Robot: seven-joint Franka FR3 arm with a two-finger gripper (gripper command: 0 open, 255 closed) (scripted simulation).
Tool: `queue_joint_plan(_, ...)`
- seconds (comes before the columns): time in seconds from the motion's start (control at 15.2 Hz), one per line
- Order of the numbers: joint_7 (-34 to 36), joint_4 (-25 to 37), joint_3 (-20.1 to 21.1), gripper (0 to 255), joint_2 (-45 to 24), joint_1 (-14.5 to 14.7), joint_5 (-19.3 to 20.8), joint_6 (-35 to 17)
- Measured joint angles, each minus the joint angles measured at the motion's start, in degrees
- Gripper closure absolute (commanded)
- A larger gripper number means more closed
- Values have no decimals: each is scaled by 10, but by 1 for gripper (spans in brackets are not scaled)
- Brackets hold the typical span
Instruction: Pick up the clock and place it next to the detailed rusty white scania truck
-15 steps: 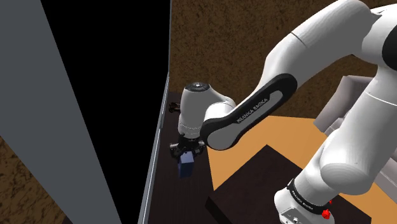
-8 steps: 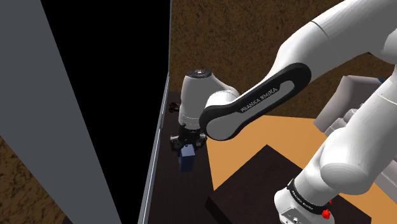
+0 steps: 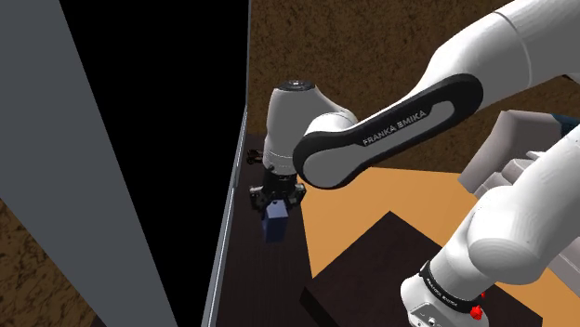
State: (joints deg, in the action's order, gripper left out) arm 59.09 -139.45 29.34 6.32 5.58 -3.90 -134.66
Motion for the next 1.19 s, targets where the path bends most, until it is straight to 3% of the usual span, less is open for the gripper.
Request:
queue_joint_plan(0.33,-28,24,-18,255,0,-14,3,25)
queue_joint_plan(1.19,-135,194,-94,255,-147,-90,76,60)
